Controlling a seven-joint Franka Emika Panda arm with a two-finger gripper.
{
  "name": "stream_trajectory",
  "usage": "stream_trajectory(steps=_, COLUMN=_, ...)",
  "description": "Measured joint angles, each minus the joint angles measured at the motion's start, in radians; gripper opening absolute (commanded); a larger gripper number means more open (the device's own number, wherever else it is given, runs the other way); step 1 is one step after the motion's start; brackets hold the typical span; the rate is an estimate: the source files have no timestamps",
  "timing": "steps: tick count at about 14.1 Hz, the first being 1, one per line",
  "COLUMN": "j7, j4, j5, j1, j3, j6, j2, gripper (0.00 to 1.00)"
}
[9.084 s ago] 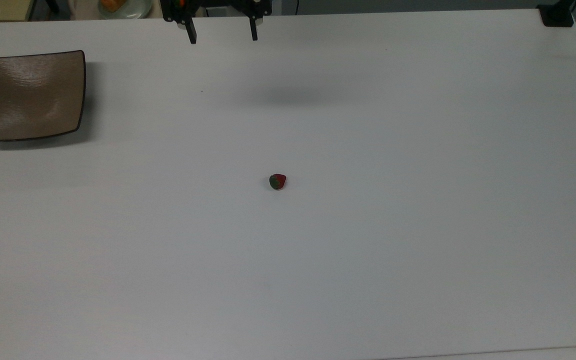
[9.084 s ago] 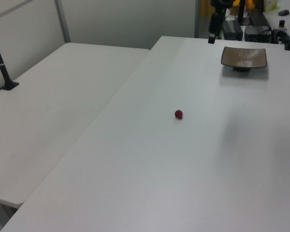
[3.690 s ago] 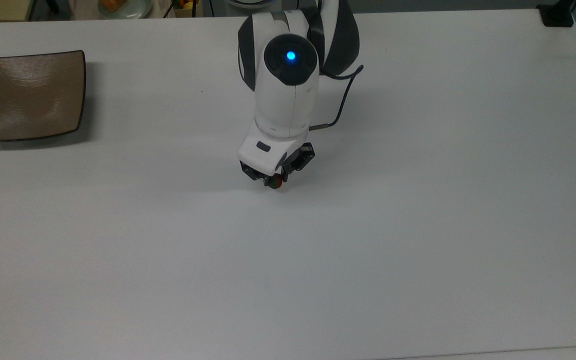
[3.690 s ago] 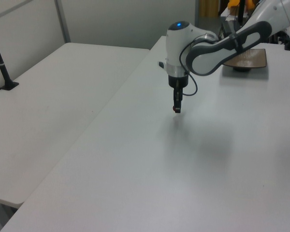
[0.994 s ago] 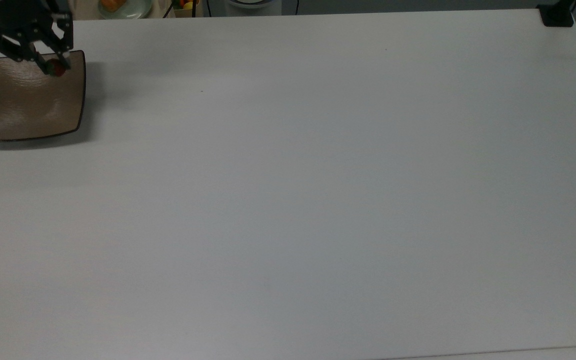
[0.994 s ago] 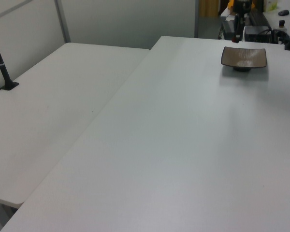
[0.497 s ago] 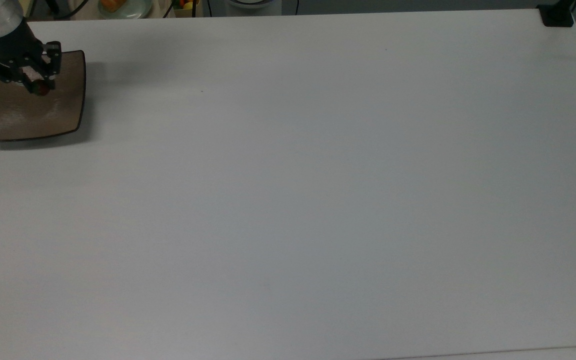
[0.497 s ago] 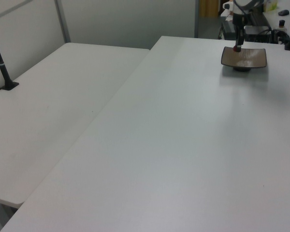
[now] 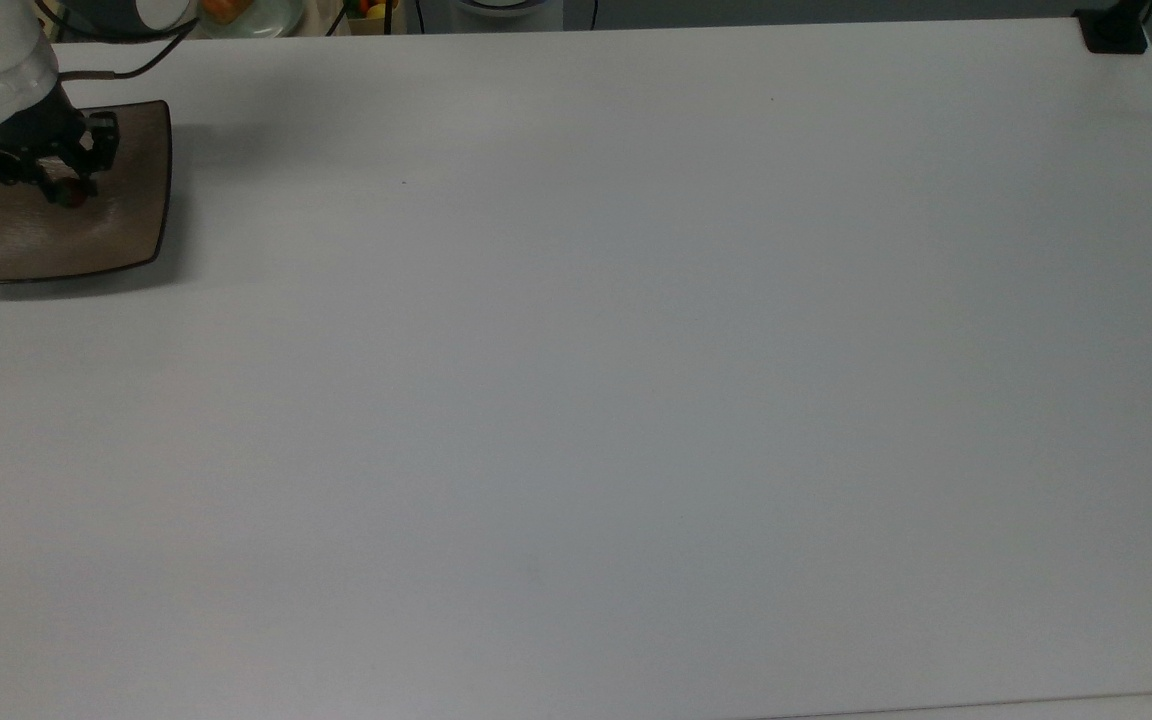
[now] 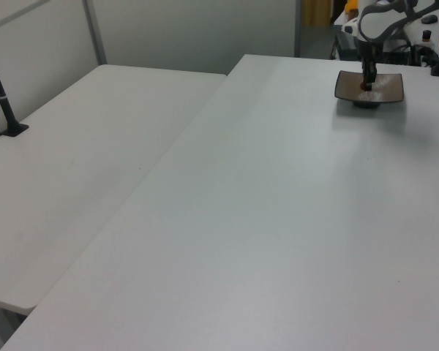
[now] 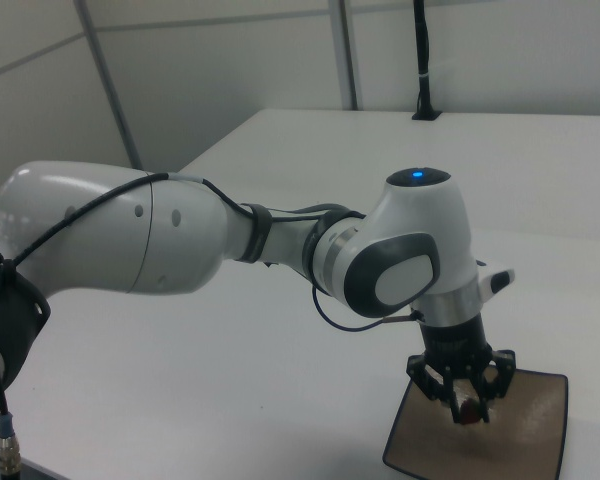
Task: Strawberries on a ceramic plate
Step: 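Lower the strawberry onto the plate and open the gripper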
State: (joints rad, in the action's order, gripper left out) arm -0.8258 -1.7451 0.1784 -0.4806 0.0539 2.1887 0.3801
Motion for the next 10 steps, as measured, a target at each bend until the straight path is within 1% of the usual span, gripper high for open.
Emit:
stream_trajectory(steps=1, j7=0.0, j4=0.0, j5=0.006, j1=-0.002, j3=0.0, j6=0.0, j2=0.002, gripper=0.86)
stream_trajectory(steps=2, j7=0.0, j4=0.0, j5=0.008, j1=-0.004, j3=0.0, j6=0.0, j2=0.002, gripper=1.0)
stream_trajectory(steps=8, j7=0.004, j4=0.011, j5=0.008, j1=-0.003, j3=-0.001, j6=0.001, j2=-0.009, gripper=1.0)
stream_trajectory(steps=10, j7=0.07, j4=0.019, j5=0.005, j1=0.005, j3=-0.003, j6=0.001, j2=-0.041, gripper=1.0)
